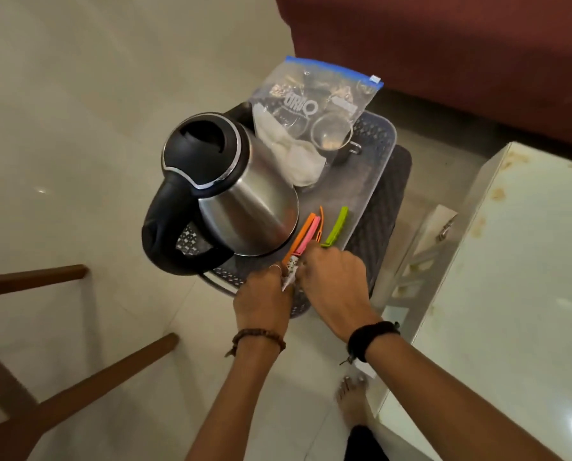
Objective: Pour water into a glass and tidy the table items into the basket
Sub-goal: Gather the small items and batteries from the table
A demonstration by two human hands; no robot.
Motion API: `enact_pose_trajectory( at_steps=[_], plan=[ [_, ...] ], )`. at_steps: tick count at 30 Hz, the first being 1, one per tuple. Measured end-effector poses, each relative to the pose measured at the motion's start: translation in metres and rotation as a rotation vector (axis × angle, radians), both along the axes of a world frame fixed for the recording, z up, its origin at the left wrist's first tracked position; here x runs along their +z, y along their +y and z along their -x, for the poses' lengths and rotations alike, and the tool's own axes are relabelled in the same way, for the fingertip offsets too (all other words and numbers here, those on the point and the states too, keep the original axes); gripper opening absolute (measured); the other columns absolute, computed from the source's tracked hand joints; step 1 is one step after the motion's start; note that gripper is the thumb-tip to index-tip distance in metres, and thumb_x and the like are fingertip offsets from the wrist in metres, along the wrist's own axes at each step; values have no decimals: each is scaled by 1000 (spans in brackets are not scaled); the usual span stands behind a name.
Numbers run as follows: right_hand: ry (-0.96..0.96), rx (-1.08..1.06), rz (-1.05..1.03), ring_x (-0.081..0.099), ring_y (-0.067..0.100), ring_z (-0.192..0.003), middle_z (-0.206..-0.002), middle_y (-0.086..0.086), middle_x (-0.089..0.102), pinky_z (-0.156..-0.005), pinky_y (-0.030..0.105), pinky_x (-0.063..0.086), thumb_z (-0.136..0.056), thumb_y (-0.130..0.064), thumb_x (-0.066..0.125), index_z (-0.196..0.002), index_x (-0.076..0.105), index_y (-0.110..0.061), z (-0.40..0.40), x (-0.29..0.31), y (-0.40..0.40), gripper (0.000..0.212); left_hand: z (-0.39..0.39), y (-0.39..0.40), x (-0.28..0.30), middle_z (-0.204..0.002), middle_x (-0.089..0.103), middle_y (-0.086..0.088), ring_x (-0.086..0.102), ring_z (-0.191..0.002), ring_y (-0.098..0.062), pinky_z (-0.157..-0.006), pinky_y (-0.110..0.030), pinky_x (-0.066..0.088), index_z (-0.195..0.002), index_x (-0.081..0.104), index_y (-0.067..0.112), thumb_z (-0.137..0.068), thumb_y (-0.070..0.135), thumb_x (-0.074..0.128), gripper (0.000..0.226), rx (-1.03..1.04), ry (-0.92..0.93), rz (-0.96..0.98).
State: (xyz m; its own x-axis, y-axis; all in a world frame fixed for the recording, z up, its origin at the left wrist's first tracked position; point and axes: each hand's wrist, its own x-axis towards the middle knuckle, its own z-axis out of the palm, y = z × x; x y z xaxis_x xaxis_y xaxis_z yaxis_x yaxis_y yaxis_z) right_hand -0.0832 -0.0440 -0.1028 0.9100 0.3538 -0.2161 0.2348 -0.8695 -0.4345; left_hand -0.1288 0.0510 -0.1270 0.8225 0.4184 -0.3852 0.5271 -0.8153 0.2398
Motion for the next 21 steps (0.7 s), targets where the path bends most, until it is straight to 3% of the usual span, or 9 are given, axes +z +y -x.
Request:
enact_pose_trajectory(
  at_steps=[4,7,10,12,14,16,18,21],
  plan=[
    [29,78,79,62,28,-79,-91,11,69,-59,31,33,-91,-8,43,-90,61,-9,-2,5,-4,18,0,-5,4,-101,67,-6,62,-96,-26,-83,-42,50,-98,59,16,-91,29,48,19,-31,10,59],
    [23,41,-84,64,29,-84,-94,10,68,-59,31,35,-94,-15,42,-95,60,-11,2,5,-22,18,1,-20,16,-101,66,-8,61,-94,-25,-81,-43,51,-102,60,14,-90,24,50,18,-39,-156,176],
    [-30,-94,-317,62,21,-72,-88,2,68,-56,28,43,-95,-26,42,-94,59,-16,8,10,-59,20,3,-53,34,-93,66,-4,60,-84,-21,-71,-29,49,-101,62,12,-87,14,57,15,-136,-400,187],
    [-35,-224,-404,57,14,-63,-80,0,67,-50,19,39,-93,-27,46,-91,59,-17,15,13,-100,17,1,-88,44,-87,61,5,56,-78,-13,-65,-14,41,-95,63,13,-85,11,60,11,-226,-473,196],
    [-18,-345,-417,53,11,-58,-77,0,67,-48,9,31,-92,-28,48,-92,59,-18,24,11,-147,15,0,-127,49,-85,63,3,56,-78,-13,-67,-14,41,-91,64,12,-84,9,61,8,-333,-477,222],
    [23,-467,-403,51,10,-55,-76,-3,67,-48,10,34,-93,-30,47,-95,59,-20,38,4,-205,16,0,-180,48,-87,68,-7,62,-80,-19,-73,-17,46,-92,65,8,-82,8,63,9,-447,-466,264],
    [43,-576,-388,53,11,-54,-74,-5,68,-53,18,41,-93,-31,46,-99,59,-23,53,-3,-261,16,3,-235,43,-89,70,-11,65,-82,-23,-77,-19,48,-92,66,5,-81,8,65,11,-534,-448,305],
    [24,-763,-375,58,13,-55,-67,-6,66,-56,29,45,-92,-29,49,-99,60,-23,89,-8,-360,14,14,-336,35,-93,68,0,61,-87,-14,-76,-12,41,-95,64,14,-88,14,57,10,-657,-318,439]
  ],
)
